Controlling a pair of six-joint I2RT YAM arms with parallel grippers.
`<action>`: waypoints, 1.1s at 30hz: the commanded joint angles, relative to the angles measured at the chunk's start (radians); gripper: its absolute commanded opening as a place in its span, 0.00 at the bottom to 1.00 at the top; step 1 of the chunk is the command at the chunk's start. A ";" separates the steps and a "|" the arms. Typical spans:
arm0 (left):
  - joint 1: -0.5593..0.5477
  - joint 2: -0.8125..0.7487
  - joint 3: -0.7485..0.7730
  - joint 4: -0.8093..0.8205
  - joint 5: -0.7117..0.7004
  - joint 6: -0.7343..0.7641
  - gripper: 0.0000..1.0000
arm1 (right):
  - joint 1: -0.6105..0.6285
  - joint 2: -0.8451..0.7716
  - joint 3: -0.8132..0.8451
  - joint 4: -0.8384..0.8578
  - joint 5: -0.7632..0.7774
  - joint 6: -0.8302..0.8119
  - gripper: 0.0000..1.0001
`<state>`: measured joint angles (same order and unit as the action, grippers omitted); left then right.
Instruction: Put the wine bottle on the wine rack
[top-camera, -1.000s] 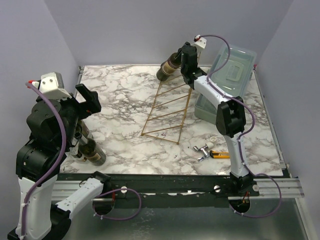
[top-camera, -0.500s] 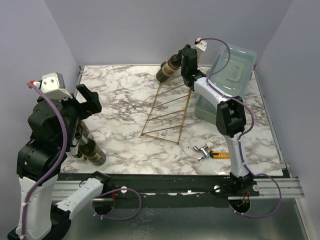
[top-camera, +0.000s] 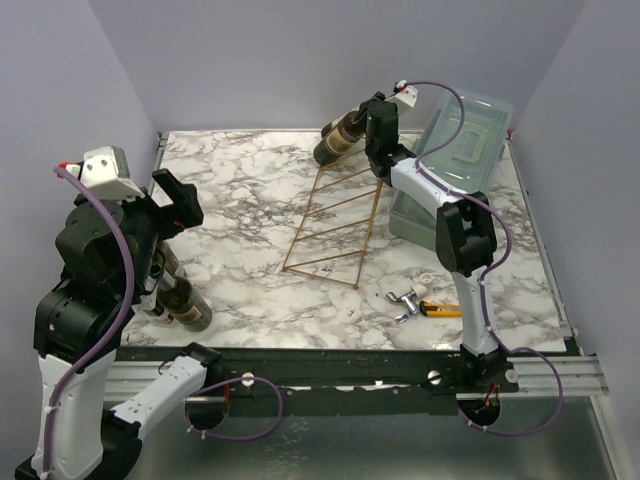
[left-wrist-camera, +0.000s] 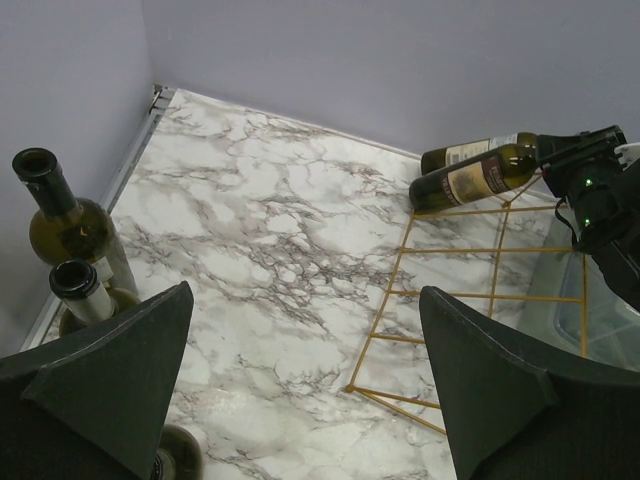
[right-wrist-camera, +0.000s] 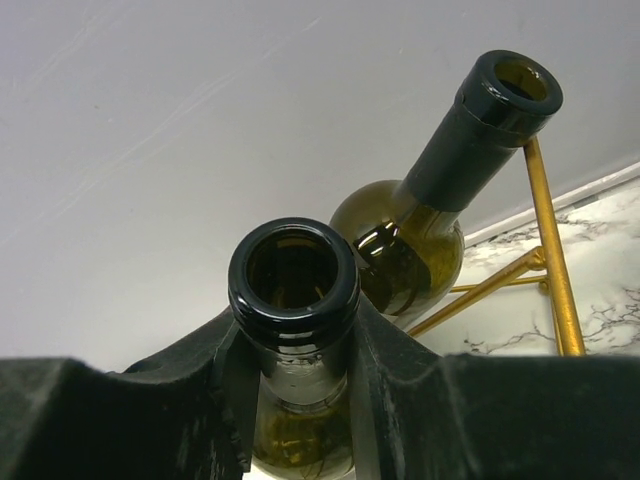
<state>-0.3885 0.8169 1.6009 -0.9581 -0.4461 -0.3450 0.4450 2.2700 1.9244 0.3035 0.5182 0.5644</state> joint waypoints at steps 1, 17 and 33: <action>-0.006 -0.016 -0.010 0.016 0.009 -0.017 0.96 | 0.004 -0.055 -0.033 0.017 -0.016 -0.011 0.39; -0.006 -0.019 -0.006 0.015 0.032 -0.033 0.96 | 0.004 -0.094 0.000 -0.062 -0.026 -0.071 0.73; -0.006 -0.028 -0.009 0.007 0.035 -0.039 0.96 | 0.004 -0.125 0.008 -0.079 0.051 -0.215 0.90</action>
<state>-0.3885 0.7986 1.5955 -0.9585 -0.4332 -0.3779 0.4454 2.1765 1.8969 0.2371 0.5255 0.4103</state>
